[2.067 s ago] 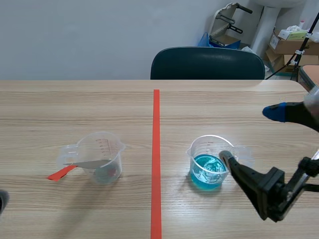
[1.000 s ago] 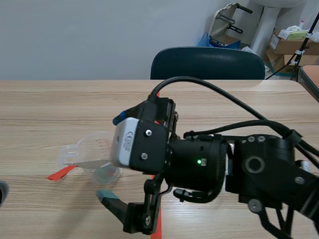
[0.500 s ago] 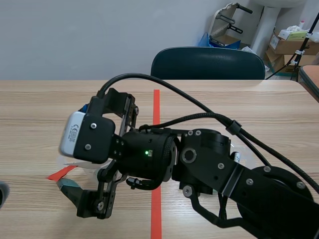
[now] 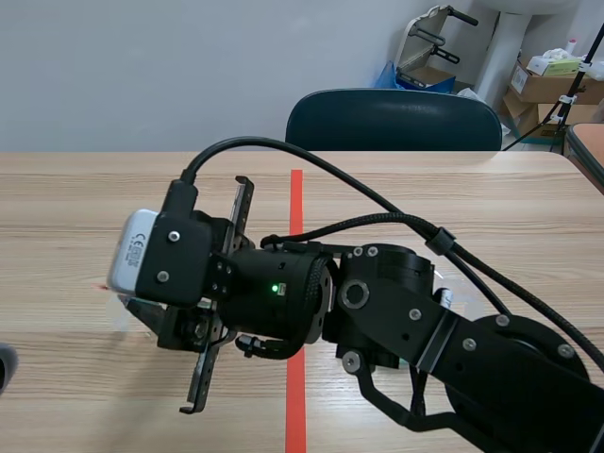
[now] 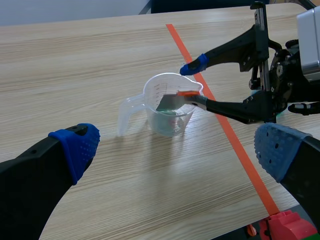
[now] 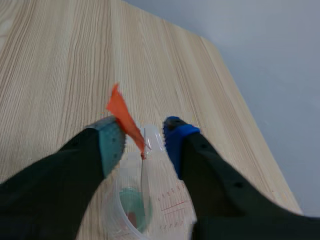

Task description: Do the redox reaction experiment

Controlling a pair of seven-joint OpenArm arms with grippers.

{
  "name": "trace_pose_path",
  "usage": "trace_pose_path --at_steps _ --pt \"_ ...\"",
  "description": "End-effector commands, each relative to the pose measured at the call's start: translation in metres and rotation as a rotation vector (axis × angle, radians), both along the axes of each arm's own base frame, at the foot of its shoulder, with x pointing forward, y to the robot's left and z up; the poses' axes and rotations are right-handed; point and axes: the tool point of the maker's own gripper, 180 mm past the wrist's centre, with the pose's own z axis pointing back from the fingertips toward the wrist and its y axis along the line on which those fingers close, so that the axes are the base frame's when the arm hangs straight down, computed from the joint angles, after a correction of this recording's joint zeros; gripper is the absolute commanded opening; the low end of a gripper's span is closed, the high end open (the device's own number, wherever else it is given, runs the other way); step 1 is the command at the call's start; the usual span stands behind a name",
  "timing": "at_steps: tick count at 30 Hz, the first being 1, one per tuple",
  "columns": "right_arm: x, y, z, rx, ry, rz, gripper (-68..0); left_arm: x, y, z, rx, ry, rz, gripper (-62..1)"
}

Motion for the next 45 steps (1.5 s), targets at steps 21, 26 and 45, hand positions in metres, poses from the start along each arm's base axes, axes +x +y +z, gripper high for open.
trace_pose_path --at_steps 21,26,45 --pt "0.021 0.000 0.048 0.092 0.029 -0.080 -66.7 0.004 -0.003 0.009 -0.014 -0.036 -0.001 1.4" --pt "0.027 -0.002 0.071 0.099 0.025 -0.120 -66.7 0.004 -0.003 0.009 -0.013 -0.036 -0.002 1.4" --pt "0.031 -0.009 0.162 0.138 0.044 -0.166 -66.7 0.004 -0.003 0.009 -0.014 -0.040 -0.001 1.4"
